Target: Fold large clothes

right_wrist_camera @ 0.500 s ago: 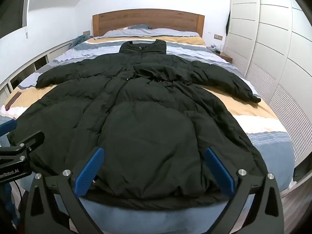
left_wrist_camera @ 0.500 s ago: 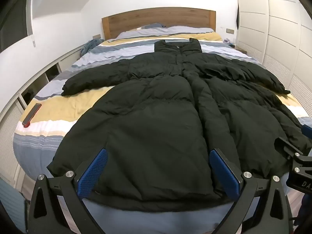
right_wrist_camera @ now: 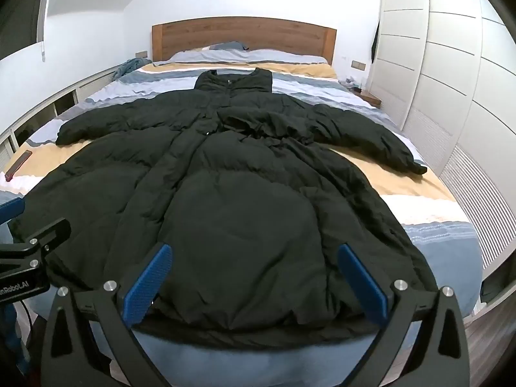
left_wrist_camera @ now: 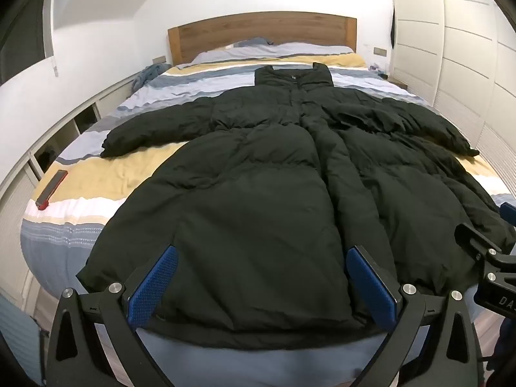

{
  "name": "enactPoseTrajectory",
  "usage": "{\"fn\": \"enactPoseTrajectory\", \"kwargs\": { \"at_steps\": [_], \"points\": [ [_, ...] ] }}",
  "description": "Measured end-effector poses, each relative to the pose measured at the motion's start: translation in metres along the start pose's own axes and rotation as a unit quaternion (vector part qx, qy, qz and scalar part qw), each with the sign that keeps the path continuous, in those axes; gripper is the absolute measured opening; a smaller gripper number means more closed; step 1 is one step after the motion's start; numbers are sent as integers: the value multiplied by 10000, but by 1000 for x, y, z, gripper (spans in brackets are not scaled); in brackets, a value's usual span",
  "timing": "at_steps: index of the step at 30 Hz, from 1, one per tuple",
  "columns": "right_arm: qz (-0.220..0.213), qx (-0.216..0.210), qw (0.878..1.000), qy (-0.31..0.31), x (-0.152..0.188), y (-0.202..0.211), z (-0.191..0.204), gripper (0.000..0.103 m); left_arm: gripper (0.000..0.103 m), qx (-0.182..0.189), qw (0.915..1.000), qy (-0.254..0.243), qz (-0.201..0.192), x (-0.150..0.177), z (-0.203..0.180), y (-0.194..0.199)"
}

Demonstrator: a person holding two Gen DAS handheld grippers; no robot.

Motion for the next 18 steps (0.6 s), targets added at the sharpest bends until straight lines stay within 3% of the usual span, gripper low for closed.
{"fn": "enactPoseTrajectory", "kwargs": {
  "at_steps": [18],
  "points": [
    [25,-91,10000,5,-6,-1,5,103,103,124,9997,83,184,3,0,-5]
  ]
}}
Point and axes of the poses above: each gripper's, at about its wrist camera, not at the fingertips, and y roughly against the way its jaws point, z to its left, x to its underside, the point moved 10 cm from there along -y, roughly the way its jaws point, and after that the axes turned 7 degrees about z, right-handed, at the moved point
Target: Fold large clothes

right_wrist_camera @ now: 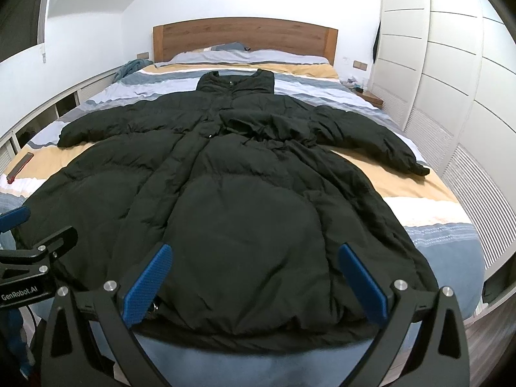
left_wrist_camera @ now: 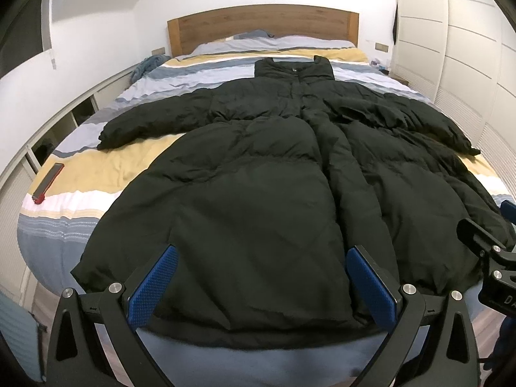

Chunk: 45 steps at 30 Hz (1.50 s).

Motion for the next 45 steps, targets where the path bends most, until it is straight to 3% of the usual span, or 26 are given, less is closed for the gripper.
{"fn": "enactPoseTrajectory", "kwargs": {
  "at_steps": [10,18,25,30,34,40,45],
  "points": [
    [8,-91,9999,99,-14,-2,10,103,102,504,9986,-86,146,-5,-13,-4],
    [75,-108,9998,139,-30,-6,10,103,102,449,9988,182,-32,-25,2,-2],
    [-79,-239,9997,-9,-74,-2,-3,103,102,420,9986,16,-321,-68,20,10],
    [-270,-238,9990,-254,-117,-4,-28,103,102,331,9977,-116,-587,-115,35,22],
    [-446,-144,9974,-542,-157,-11,-58,103,102,2,9959,-144,-897,-156,54,32],
    [-655,-46,9907,-1193,-212,-32,-116,103,102,-212,9943,430,-953,-206,94,26],
    [-635,0,9840,-1664,-243,-68,-157,103,102,-594,9921,691,-867,-221,124,6]
  ]
}}
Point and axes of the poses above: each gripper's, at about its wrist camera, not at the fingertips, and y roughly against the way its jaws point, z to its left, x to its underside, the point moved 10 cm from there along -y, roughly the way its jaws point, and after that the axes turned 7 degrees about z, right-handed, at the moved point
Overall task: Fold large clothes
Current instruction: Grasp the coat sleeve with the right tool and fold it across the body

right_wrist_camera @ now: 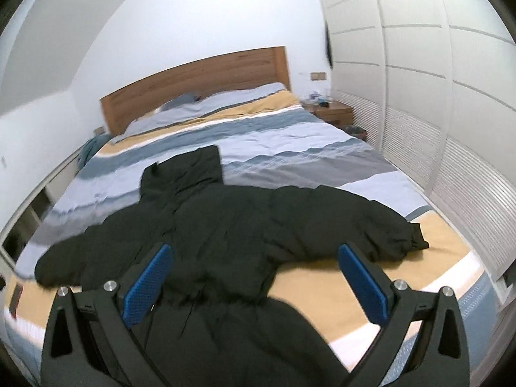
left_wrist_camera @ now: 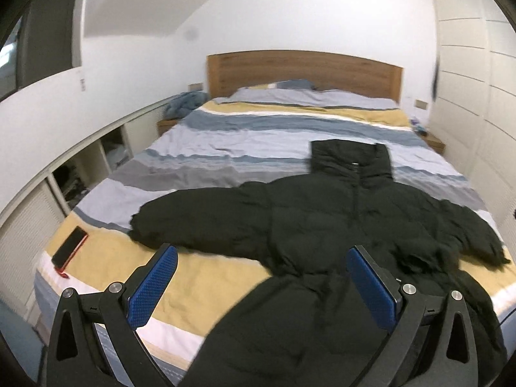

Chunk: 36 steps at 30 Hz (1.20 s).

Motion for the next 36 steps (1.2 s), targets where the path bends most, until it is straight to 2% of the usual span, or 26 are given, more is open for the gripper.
{"fn": "enactPoseTrajectory", "kwargs": {
  "at_steps": [5,11,15,20,24,28,29,31,33,34,36],
  "points": [
    [208,152,9987,-437,-10,-54,-34,103,103,-358,9992,143,83,-3,14,-30],
    [567,294,9902,-1242,7,-114,-92,103,102,-501,9977,239,376,2,15,-77],
    [780,364,9762,-1989,29,-147,-146,103,102,-475,9963,251,666,18,11,-106],
    [943,500,9599,-2591,49,-176,-201,103,103,-522,9936,42,1002,42,-1,-135],
    [964,367,9434,-3151,59,-195,-233,103,102,-558,9918,25,1153,51,-1,-150],
    [761,-62,9214,-3810,63,-212,-254,103,103,-574,9909,-17,1221,54,-4,-159],
    [708,-121,9181,-3897,63,-215,-257,101,103,-580,9907,-36,1227,54,-6,-160],
    [606,-220,9134,-4019,62,-219,-262,87,103,-605,9908,-48,1206,54,-8,-161],
    [515,-343,9063,-4181,61,-223,-270,62,102,-675,9913,-4,1129,52,-7,-159],
    [483,-391,9038,-4234,61,-224,-273,57,102,-672,9917,37,1094,51,-6,-159],
    [478,-432,9031,-4245,60,-226,-275,37,102,-632,9919,114,1096,51,-6,-159]
  ]
}}
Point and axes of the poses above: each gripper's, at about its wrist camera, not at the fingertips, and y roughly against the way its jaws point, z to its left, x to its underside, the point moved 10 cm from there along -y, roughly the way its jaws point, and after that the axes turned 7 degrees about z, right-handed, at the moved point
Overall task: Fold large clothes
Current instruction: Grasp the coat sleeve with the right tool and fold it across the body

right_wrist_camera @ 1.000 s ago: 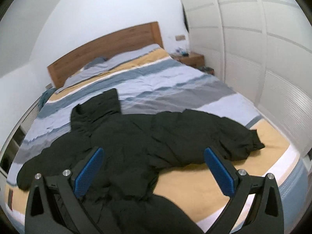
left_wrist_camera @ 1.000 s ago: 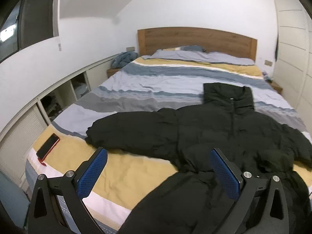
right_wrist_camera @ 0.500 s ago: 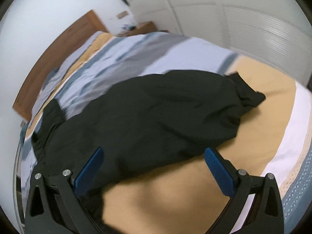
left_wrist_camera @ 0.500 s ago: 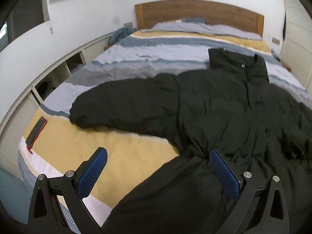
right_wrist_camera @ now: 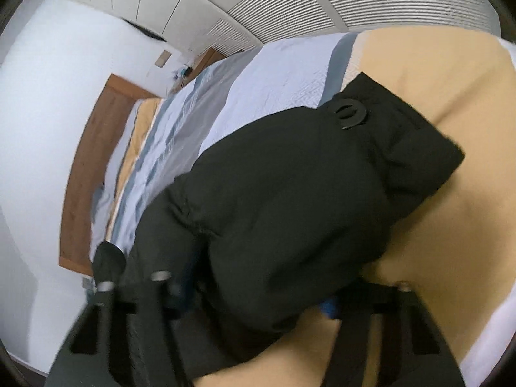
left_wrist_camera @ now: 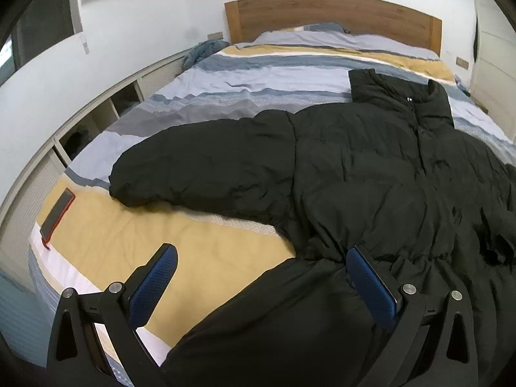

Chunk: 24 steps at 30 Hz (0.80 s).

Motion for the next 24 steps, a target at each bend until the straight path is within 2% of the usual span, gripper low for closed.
{"fn": "enactPoseTrajectory", "kwargs": {
  "at_steps": [1,3,6,9,14,19,24],
  "points": [
    [3,-13,10000,65,-1,0,1,34,103,40,10000,45,6,0,0,0],
    [-31,-5,9994,333,-4,3,11,19,102,192,9997,127,-11,-1,-1,3],
    [-131,27,9961,869,-8,11,41,11,102,550,9983,174,-104,-3,-6,11],
    [-234,11,9891,1454,-5,25,77,10,102,733,9969,155,-226,-5,-9,21],
    [-385,-199,9692,2423,10,49,152,9,102,977,9945,281,-245,-5,-6,35],
    [-384,-538,9438,3237,53,73,221,9,102,1122,9925,428,-208,-1,7,44],
    [-223,-830,9129,3992,116,85,270,9,102,988,9938,436,-257,8,30,55]
  ]
}}
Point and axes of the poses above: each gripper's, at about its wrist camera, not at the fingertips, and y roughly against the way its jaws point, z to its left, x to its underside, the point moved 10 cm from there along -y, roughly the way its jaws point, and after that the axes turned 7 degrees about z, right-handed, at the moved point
